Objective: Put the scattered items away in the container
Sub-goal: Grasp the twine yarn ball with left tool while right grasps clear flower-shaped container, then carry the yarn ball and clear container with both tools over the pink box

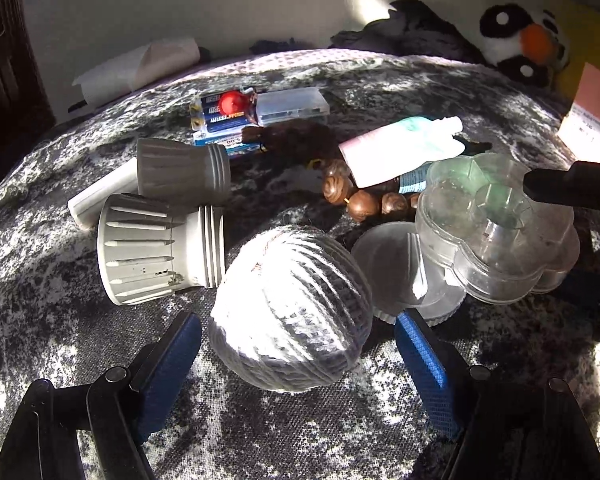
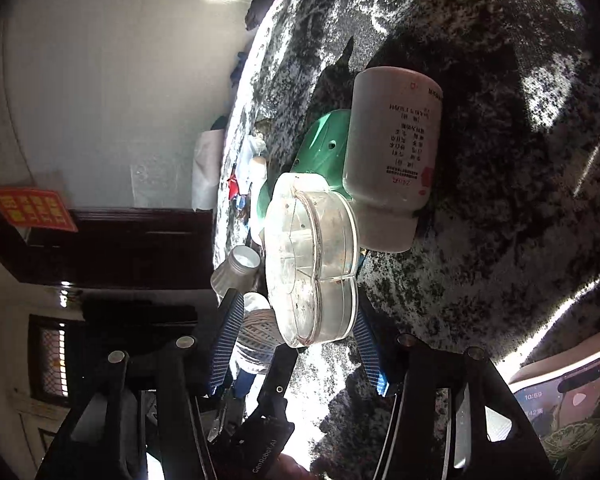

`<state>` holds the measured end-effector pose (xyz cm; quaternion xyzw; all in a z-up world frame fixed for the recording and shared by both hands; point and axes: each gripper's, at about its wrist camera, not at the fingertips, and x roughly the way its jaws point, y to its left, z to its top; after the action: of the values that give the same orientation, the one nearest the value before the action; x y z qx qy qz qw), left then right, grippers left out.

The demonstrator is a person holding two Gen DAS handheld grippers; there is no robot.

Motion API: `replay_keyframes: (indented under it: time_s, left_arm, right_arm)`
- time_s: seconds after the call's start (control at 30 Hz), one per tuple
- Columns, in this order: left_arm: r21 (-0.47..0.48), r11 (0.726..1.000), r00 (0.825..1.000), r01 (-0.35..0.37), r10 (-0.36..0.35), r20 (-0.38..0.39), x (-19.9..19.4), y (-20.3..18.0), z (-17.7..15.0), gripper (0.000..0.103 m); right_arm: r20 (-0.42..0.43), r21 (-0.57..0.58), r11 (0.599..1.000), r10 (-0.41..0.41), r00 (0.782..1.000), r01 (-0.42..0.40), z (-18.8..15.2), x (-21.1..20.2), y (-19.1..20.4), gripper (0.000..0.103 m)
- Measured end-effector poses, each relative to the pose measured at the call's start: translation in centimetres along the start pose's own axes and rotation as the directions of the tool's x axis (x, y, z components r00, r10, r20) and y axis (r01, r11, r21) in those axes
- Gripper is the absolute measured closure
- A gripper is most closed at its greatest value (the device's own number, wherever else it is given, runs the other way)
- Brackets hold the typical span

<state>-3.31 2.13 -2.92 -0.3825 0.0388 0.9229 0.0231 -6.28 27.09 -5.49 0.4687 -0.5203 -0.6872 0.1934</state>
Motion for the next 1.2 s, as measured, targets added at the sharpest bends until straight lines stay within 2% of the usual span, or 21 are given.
replay_keyframes:
  time_s: [0.07,0.13,0.17,0.2,0.27,0.3,0.33,0.47,0.53,0.6,0.73,0.8,0.93,1.07,1.2]
  left_arm:
    - [0.047,0.998,0.999,-0.041,0.039,0.03,0.0,-0.5,0.3,0.015]
    - [0.084,0.994,0.997,-0.071,0.068,0.048,0.2,-1.0,0.7,0.014]
    - [0.09,0.993,0.997,-0.072,0.069,0.039,0.4,-1.1,0.8,0.014]
    - [0.11,0.989,0.995,-0.095,0.092,0.039,0.6,-1.2,0.9,0.014]
    - [0.129,0.985,0.994,-0.111,0.107,0.036,0.9,-1.3,1.0,0.014]
    - [0.122,0.989,0.996,-0.085,0.083,0.023,1.0,-1.2,1.1,0.022]
    - [0.099,0.995,0.999,-0.033,0.032,0.013,0.9,-0.9,1.1,0.037]
    - [0.02,0.999,0.999,0.041,-0.042,0.034,-0.3,0.1,1.5,0.038]
    - [-0.054,0.992,0.992,0.112,-0.108,0.065,-1.5,1.3,1.8,0.038]
    - [-0.087,0.983,0.981,0.162,-0.152,0.118,-3.4,2.2,2.2,0.038]
    - [-0.095,0.974,0.962,0.207,-0.185,0.201,-7.1,3.0,2.6,0.038]
    - [-0.112,0.965,0.954,0.237,-0.209,0.215,-8.3,3.4,2.7,0.038]
    - [-0.104,0.963,0.951,0.249,-0.222,0.216,-10.2,3.5,2.6,0.038]
    - [-0.073,0.966,0.948,0.248,-0.226,0.224,-12.1,2.5,2.6,0.038]
    - [-0.028,0.962,0.933,0.272,-0.256,0.254,-14.5,0.3,3.2,0.038]
  right_arm:
    - [-0.007,-0.003,1.0,-0.013,1.0,0.013,0.3,0.8,0.0,0.049]
    - [-0.015,-0.025,1.0,-0.012,1.0,0.012,0.5,1.2,0.4,0.067]
    - [-0.019,-0.042,0.999,-0.006,1.0,0.005,0.7,1.4,0.7,0.079]
    - [-0.018,-0.053,0.999,0.001,1.0,-0.002,0.8,1.5,0.9,0.08]
    - [-0.014,-0.077,0.997,0.009,1.0,-0.01,1.2,1.5,1.3,0.082]
    - [-0.012,-0.082,0.997,0.012,1.0,-0.013,1.3,1.5,1.4,0.082]
    - [-0.012,-0.083,0.996,0.015,1.0,-0.016,1.4,1.5,1.4,0.082]
    - [-0.018,-0.083,0.996,0.016,1.0,-0.017,1.4,1.6,1.1,0.082]
    - [-0.018,-0.104,0.995,0.01,1.0,-0.012,1.4,1.4,1.5,0.082]
    - [-0.025,-0.127,0.992,0.012,1.0,-0.015,1.1,1.2,1.9,0.082]
    - [-0.043,-0.202,0.978,0.038,0.998,-0.046,-0.2,0.3,3.4,0.083]
    - [-0.05,-0.244,0.968,0.052,0.997,-0.062,-0.9,-0.2,4.3,0.083]
    - [-0.044,-0.331,0.941,0.065,0.997,-0.076,-2.9,-2.3,6.0,0.083]
    - [-0.013,-0.384,0.921,0.073,0.997,-0.072,-4.3,-5.1,6.9,0.083]
    - [0.076,-0.453,0.891,0.081,0.994,-0.038,-5.9,-9.8,8.1,0.083]
